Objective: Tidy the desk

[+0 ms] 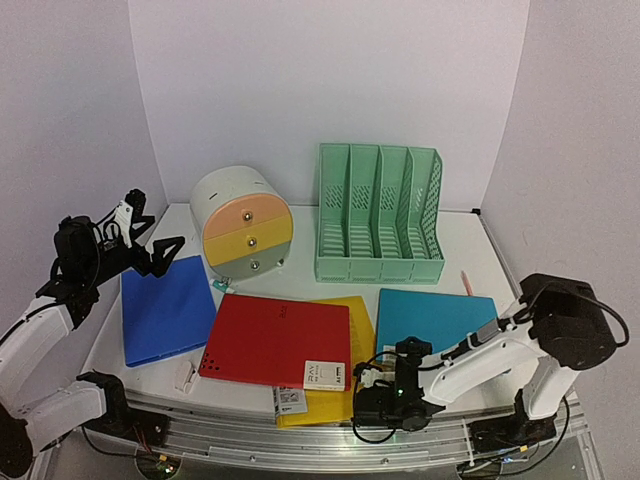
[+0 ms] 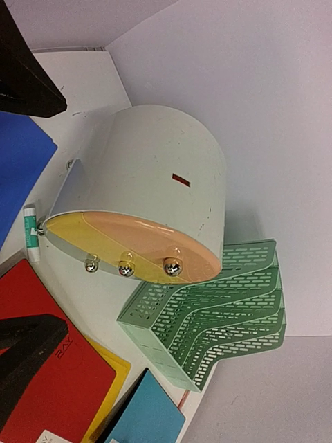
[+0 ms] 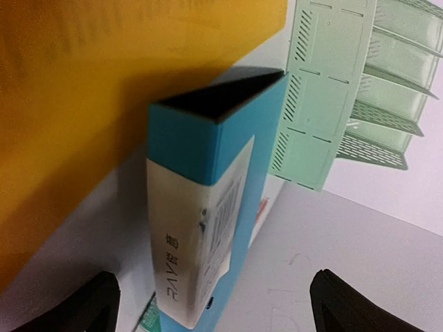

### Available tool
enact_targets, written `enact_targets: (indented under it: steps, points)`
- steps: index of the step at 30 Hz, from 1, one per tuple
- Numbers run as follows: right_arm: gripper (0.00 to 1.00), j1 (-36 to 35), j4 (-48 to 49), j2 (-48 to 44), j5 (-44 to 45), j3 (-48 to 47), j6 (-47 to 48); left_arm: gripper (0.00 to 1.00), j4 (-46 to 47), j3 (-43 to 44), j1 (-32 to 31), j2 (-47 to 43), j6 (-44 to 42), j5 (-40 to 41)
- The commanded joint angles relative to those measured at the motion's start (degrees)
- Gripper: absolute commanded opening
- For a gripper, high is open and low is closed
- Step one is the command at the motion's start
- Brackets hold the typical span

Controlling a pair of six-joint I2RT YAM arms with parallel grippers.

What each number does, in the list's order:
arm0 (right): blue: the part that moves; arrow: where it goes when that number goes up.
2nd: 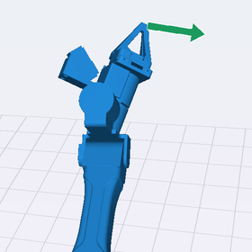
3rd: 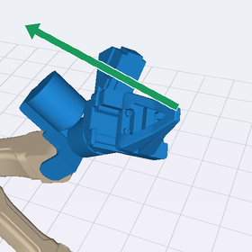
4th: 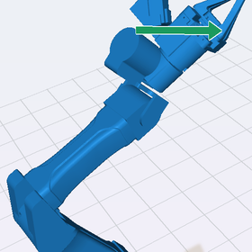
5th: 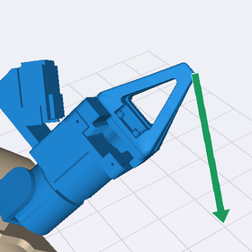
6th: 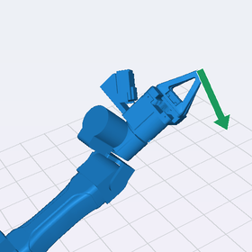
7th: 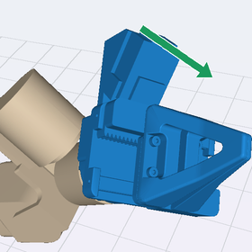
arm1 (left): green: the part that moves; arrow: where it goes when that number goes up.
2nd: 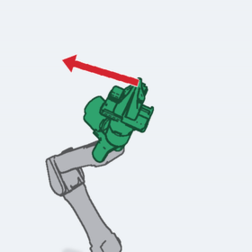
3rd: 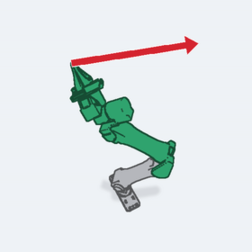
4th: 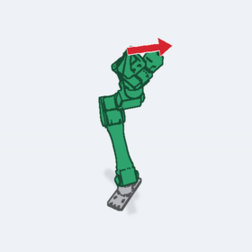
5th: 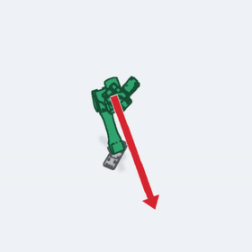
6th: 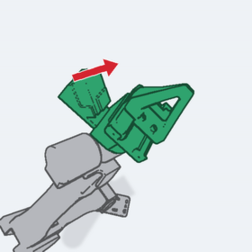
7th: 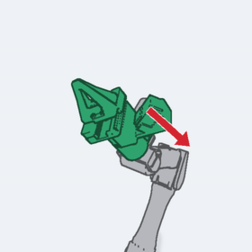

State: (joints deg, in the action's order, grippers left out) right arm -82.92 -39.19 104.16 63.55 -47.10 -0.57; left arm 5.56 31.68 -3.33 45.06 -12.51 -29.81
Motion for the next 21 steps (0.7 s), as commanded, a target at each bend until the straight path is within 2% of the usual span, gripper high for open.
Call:
enact_targets:
  steps: [1,4,10,21]
  points:
    - [0.98,1.23,-2.21,3.62,4.25,2.03,-4.43,1.00,1.52,1.32,0.05,0.06,-1.07,-0.55]
    - [0.98,4.09,-2.14,3.35,4.86,1.29,-4.29,1.00,2.12,0.89,0.01,0.52,-1.40,-0.34]
    - [0.95,5.40,2.20,4.31,0.81,0.03,2.91,1.00,3.15,0.55,0.01,1.50,-0.93,0.13]
    - [0.52,8.33,6.45,6.55,-0.88,-5.51,3.29,1.00,2.44,0.38,0.02,-0.27,-1.89,0.19]
